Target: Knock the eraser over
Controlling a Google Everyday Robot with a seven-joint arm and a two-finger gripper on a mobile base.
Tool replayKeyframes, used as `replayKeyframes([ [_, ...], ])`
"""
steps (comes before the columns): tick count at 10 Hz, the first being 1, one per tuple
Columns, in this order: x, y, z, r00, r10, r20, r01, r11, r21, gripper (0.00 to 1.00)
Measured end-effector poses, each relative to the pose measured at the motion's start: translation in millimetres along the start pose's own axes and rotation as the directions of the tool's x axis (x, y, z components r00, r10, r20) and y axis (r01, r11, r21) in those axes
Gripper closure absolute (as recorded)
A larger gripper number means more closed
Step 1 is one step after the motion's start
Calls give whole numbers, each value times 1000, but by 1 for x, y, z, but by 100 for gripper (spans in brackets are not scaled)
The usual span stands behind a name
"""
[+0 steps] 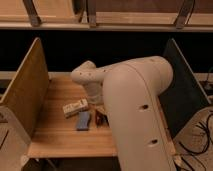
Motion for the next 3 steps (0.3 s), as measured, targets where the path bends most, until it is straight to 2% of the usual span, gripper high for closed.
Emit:
replayKeyframes([
  [1,-2,-14,-5,1000,-1,11,0,999,48,100],
  [2,-14,-24,-15,999,-25,40,21,995,102,100],
  [3,-28,-25,-24,996,-54,65,45,990,136,100],
])
